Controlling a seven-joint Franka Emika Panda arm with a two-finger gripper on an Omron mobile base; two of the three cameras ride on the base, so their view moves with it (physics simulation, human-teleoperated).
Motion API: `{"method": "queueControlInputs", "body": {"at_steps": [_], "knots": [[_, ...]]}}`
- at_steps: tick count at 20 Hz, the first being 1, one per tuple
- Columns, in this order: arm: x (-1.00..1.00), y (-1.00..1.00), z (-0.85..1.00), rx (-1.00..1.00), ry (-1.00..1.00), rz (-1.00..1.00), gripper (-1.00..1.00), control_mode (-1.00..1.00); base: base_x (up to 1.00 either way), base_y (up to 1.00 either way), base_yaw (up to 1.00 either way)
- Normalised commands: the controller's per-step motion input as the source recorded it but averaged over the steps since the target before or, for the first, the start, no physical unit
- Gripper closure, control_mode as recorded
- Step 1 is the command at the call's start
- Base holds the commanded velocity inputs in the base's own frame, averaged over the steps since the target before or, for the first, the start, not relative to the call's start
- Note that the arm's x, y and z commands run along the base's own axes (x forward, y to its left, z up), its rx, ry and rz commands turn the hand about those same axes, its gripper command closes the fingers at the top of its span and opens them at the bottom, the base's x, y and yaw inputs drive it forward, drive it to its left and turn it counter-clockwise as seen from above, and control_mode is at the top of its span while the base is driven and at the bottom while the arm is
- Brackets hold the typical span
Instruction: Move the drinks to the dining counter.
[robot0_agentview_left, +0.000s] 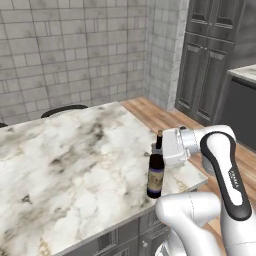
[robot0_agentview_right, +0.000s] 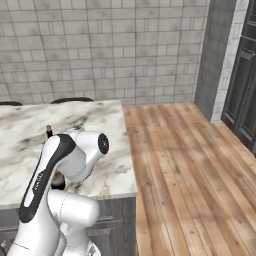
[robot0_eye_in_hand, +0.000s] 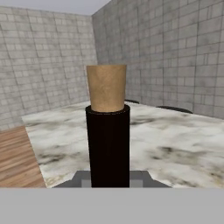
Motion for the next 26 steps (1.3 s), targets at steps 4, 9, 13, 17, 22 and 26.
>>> {"method": "queueControlInputs", "body": {"at_steps": [4,9,13,17,22,26], "knots": [[0.0,0.0,0.0,0.0,0.0,0.0,1.0,1.0,0.64,0.27,0.0],[0.0,0.0,0.0,0.0,0.0,0.0,1.0,1.0,0.31,0.16,0.0],[0.0,0.0,0.0,0.0,0.0,0.0,1.0,1.0,-0.04,0.03,0.0],[0.0,0.0,0.0,0.0,0.0,0.0,1.0,1.0,0.0,0.0,0.0],[0.0,0.0,0.0,0.0,0.0,0.0,1.0,1.0,0.0,0.0,0.0],[0.36,0.1,0.0,0.0,0.0,0.0,1.0,-1.0,0.0,0.0,0.0]]}}
